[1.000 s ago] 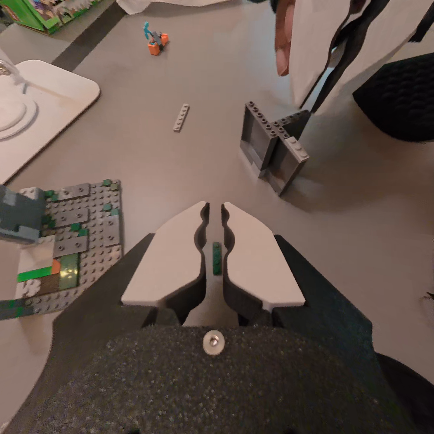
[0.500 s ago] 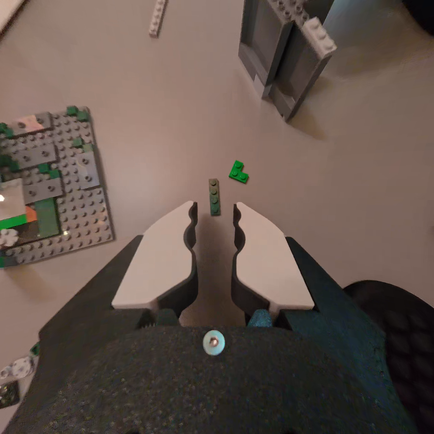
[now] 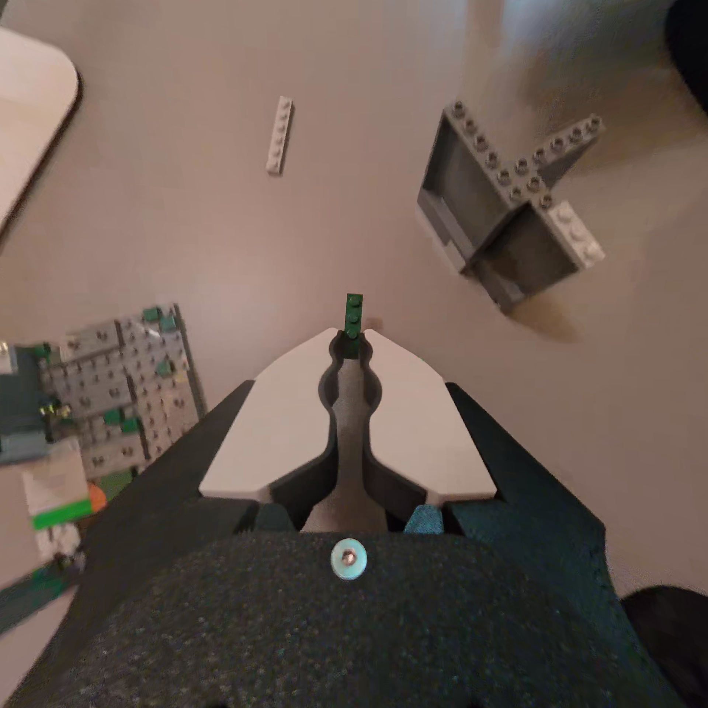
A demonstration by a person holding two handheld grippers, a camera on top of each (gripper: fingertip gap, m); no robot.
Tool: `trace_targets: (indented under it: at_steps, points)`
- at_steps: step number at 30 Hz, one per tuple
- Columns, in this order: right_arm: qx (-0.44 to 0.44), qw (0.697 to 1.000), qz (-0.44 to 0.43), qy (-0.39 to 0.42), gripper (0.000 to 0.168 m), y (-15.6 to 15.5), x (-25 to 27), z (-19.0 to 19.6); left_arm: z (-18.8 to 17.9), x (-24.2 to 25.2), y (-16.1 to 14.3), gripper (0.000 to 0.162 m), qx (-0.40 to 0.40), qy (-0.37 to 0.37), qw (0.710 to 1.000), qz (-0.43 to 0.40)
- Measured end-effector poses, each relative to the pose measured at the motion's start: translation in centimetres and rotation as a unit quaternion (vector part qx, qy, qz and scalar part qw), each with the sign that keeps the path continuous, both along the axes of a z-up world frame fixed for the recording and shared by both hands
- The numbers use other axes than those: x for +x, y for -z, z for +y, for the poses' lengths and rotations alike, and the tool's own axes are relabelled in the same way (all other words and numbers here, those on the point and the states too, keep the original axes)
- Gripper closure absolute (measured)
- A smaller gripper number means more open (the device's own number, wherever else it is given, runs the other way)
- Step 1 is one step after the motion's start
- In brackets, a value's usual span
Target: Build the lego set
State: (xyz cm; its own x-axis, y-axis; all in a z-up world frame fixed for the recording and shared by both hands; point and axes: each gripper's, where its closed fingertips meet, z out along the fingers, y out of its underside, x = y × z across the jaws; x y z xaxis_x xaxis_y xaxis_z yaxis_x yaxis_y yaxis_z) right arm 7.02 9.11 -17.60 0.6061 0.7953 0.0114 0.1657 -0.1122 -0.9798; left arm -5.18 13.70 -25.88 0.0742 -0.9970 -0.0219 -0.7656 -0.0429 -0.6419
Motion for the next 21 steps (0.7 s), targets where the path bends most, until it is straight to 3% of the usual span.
trace_targets:
  at_steps: [1, 8, 17, 21]
  points:
    - [0.002, 1.000, -0.003, 0.007, 0.158, 0.1, 0.2, 0.1, 0.2, 0.8, -0.1, 0.155, 0.004, 0.010, 1.000, 0.005]
    - [0.014, 0.999, -0.039, 0.032, 0.158, 1.2, 0.7, 0.6, 2.6, 3.6, 0.4, 0.155, 0.019, 0.019, 0.999, 0.023]
    - [0.013, 0.997, -0.076, 0.023, 0.158, 2.7, -0.2, 0.6, 3.0, 3.7, 1.0, 0.154, 0.010, 0.007, 1.000, 0.010]
    - [0.011, 0.996, -0.086, 0.024, 0.159, 3.2, -0.3, 0.6, 3.2, 3.7, 0.5, 0.141, 0.009, -0.003, 1.000, -0.008]
